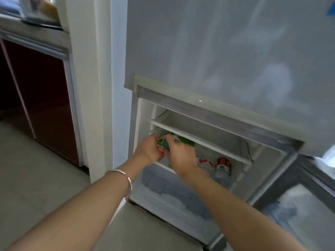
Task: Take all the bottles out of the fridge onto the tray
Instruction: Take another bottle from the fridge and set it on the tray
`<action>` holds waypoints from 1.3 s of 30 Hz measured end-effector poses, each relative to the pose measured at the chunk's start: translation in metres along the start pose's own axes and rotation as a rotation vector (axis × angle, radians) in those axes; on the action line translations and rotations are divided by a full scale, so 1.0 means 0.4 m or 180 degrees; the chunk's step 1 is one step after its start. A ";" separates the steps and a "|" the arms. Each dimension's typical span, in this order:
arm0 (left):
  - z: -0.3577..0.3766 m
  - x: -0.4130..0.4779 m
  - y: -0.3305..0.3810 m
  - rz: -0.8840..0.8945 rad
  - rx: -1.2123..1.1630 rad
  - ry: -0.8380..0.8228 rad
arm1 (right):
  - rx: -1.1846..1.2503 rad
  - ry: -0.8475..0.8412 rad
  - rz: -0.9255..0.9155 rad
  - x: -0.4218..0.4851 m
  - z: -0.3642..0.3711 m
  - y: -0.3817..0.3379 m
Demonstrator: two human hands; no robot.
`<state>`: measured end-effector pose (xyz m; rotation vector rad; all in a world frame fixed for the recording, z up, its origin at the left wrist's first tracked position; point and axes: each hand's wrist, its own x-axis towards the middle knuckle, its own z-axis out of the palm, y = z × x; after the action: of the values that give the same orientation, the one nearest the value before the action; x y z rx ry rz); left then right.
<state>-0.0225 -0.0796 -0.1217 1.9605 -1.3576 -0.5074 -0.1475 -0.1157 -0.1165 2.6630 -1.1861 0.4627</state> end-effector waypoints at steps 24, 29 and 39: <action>-0.277 -0.489 0.886 0.2027 -0.1733 -0.0780 | 0.1055 0.2084 0.1228 -0.499 -0.828 0.239; -0.085 -0.521 1.050 0.2166 -0.1824 -0.0747 | 0.0699 0.2492 0.1948 -0.564 -0.896 0.392; 0.205 -0.474 1.126 0.2057 -0.1367 -0.1706 | 0.0516 0.1903 0.2975 -0.559 -0.812 0.639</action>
<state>-0.4427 -0.0278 0.1359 0.9868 -1.9051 -0.9404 -0.5463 -0.0350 0.1185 1.6584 -2.1183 1.3950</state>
